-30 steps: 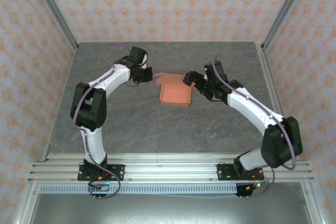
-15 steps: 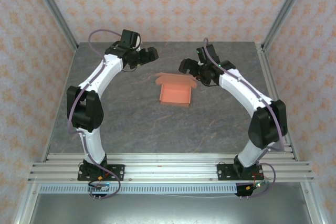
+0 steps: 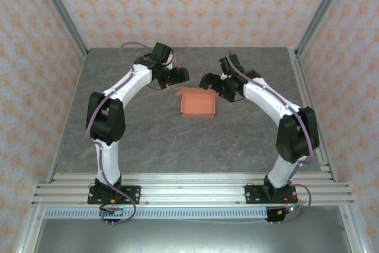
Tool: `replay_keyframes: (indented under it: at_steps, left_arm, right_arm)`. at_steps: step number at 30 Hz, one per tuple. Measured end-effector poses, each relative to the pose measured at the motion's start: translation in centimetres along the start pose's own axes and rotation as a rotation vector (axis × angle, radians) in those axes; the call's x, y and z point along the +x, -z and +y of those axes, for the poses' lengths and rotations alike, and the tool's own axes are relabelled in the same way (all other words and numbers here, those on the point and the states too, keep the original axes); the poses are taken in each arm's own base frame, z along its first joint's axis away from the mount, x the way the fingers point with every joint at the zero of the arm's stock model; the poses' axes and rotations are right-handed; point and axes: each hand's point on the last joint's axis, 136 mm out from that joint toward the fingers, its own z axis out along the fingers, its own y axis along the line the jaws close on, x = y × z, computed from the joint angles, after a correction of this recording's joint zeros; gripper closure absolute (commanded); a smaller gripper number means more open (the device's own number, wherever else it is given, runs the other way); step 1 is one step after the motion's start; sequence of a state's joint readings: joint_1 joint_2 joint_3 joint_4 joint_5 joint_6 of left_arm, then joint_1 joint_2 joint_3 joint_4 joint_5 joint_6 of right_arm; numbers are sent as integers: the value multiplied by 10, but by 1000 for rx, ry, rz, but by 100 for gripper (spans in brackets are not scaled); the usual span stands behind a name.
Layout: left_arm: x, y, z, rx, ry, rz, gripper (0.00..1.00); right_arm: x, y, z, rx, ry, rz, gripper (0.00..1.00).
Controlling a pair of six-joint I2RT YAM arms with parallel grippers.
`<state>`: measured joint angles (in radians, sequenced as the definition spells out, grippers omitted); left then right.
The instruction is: Fold the paper box
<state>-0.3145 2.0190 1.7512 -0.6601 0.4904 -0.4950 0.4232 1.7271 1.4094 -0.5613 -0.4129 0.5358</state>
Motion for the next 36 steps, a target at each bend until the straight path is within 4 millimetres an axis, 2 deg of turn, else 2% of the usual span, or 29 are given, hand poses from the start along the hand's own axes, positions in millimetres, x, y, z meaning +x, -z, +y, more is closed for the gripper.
replay_keyframes:
  at_steps: [2,6,10,12,15,19,23,26,31,36]
  left_arm:
    - [1,0,0,1,-1,5,24]
    - [17,-10,10,-19,6,43,13]
    - [43,-20,31,-64,37,105,14]
    - [49,-22,35,-76,44,115,15]
    - [45,-19,32,-65,47,98,20]
    - [37,-15,25,-49,43,75,22]
    - [34,-13,22,-44,39,68,23]
    - [33,-13,22,-43,39,66,23]
    - [34,-11,22,-46,38,66,22]
    - [34,2,19,-50,30,40,21]
  right_arm:
    - [3,-3,-2,-11,-16,13,1]
    - [6,-6,-4,-24,-37,27,1]
    - [4,-4,-7,-4,-14,18,1]
    - [2,0,-10,16,5,5,1]
    - [-7,15,-9,43,41,-39,1]
    - [-30,45,5,49,96,-138,1]
    - [-40,55,14,48,125,-166,1]
    - [-49,40,18,55,151,-140,1]
    - [-62,-4,11,90,198,-42,1]
    - [-80,-17,5,36,168,21,1]
